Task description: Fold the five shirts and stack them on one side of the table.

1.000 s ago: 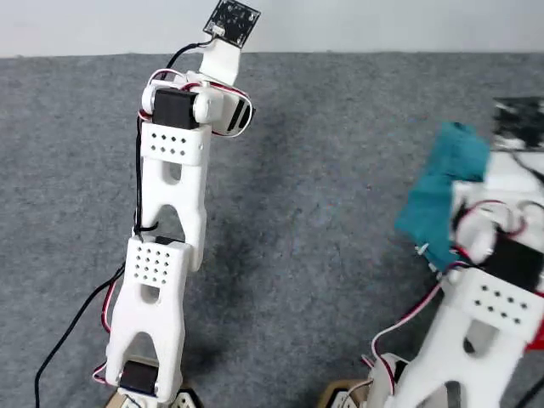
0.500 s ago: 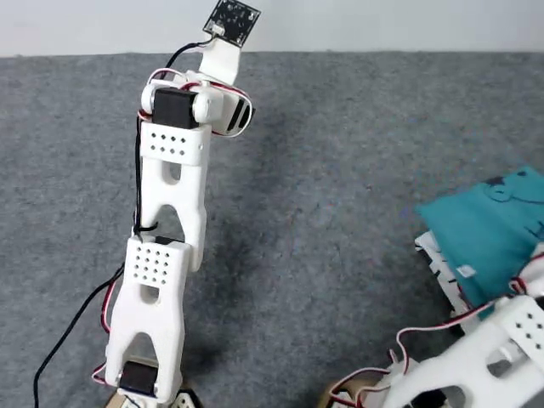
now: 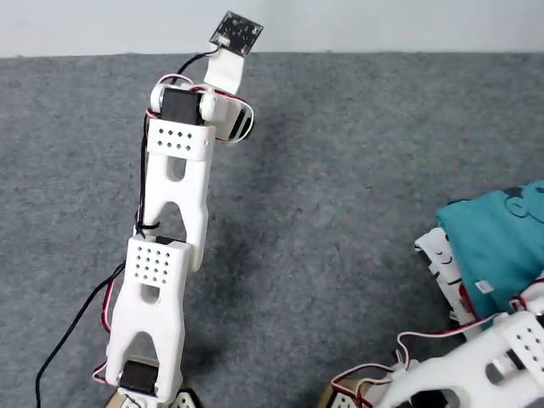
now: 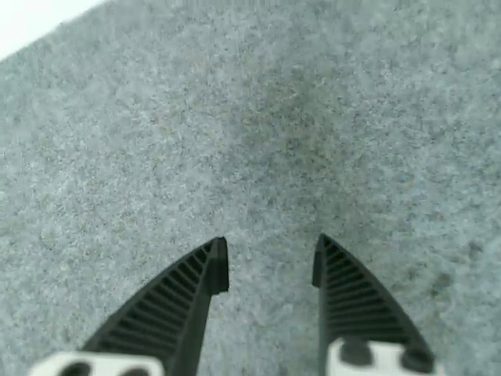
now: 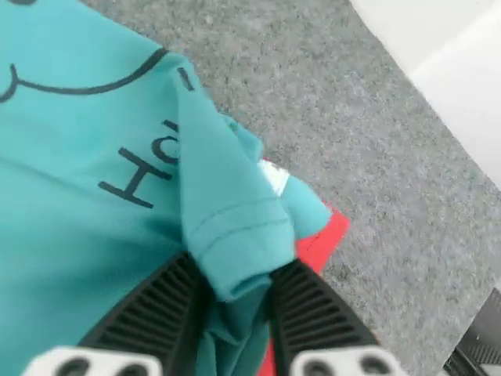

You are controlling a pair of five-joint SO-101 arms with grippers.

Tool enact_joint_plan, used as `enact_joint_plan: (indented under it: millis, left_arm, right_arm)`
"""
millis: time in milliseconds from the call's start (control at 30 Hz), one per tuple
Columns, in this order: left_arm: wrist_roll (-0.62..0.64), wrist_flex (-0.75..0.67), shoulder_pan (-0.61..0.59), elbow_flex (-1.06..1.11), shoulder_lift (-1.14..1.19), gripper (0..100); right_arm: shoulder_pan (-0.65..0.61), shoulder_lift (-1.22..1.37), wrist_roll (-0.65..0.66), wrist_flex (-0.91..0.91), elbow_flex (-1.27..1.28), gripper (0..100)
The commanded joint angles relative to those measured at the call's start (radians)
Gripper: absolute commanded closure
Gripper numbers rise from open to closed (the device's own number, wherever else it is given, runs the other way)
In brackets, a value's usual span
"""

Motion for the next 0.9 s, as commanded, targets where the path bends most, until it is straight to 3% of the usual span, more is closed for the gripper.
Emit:
enact_joint_plan:
  millis: [0,167,267,633,733,867]
  left_arm:
    - [0.003,0.012,0.023,-0.002,-0.064,83]
    - [0.003,0.012,0.041,-0.002,-0.064,83]
    - [0.003,0.012,0.054,-0.002,-0.064,83]
    - [0.005,0.015,0.167,0.062,-0.172,83]
    - [0.005,0.015,0.192,0.194,-0.269,83]
    - [0.000,0.014,0.224,0.476,-0.414,83]
  right_arm:
    - [0.016,-0.030,-0.018,-0.015,-0.003,84.6]
    - [0.008,-0.041,-0.075,0.054,-0.057,84.2]
    - [-0.058,-0.041,-0.077,0.157,-0.155,84.2]
    - [-0.862,-0.041,-0.075,0.826,-0.359,84.3]
    - [-0.961,-0.041,-0.072,0.862,-0.344,84.3]
    - [-0.964,-0.030,-0.069,0.779,-0.261,84.2]
